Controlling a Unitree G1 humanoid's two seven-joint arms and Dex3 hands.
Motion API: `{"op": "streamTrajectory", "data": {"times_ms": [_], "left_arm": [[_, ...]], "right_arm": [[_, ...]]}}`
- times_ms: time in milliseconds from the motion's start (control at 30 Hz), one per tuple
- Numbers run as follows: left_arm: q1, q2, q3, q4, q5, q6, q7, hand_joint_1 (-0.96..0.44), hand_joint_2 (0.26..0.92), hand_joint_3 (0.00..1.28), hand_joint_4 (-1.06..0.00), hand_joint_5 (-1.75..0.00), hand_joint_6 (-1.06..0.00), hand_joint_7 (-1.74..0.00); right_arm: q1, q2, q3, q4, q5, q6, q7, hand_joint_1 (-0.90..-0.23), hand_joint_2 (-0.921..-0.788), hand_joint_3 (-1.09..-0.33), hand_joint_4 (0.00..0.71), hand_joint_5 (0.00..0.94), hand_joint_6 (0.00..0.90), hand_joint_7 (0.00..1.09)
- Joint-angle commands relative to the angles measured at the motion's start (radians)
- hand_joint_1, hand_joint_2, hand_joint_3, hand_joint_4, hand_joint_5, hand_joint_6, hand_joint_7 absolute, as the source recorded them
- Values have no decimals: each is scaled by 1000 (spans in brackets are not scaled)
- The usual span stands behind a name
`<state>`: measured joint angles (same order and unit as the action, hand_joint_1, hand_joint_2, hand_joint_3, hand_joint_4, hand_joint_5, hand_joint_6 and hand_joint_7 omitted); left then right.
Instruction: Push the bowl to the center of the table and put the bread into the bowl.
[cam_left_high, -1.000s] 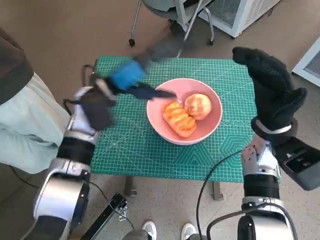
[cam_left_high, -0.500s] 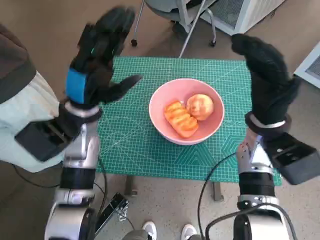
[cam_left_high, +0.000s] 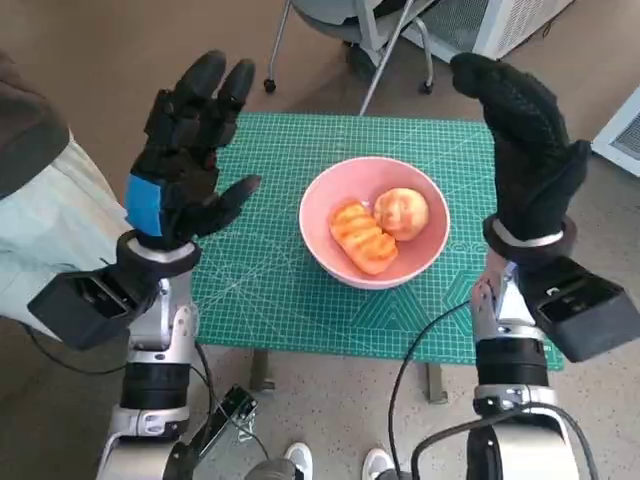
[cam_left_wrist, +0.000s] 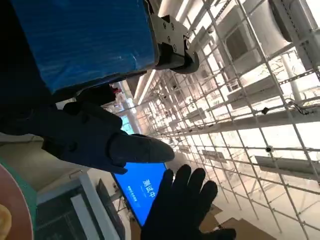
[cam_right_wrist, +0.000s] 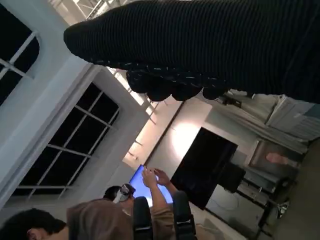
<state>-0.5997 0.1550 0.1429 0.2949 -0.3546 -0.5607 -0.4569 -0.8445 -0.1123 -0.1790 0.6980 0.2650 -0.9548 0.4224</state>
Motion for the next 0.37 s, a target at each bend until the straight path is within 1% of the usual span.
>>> {"op": "streamTrajectory", "data": {"times_ms": [33, 133, 367], "left_arm": [[11, -12, 0, -6, 3, -14, -1, -472, 921, 234, -315, -5, -299, -266], [18, -22, -4, -12, 10, -12, 8, -470, 921, 234, -315, -5, -303, -261], [26, -31, -4, -10, 13, -15, 14, -482, 921, 236, -310, -1, -300, -246]], "right_arm": [[0, -2, 6, 17, -3, 3, 3, -590, -921, -748, 360, 4, 57, 786], [3, 1, 9, 10, 1, 7, 2, -592, -921, -751, 360, 4, 55, 785], [6, 5, 14, 0, -1, 10, -7, -589, -921, -755, 360, 3, 49, 782]]}}
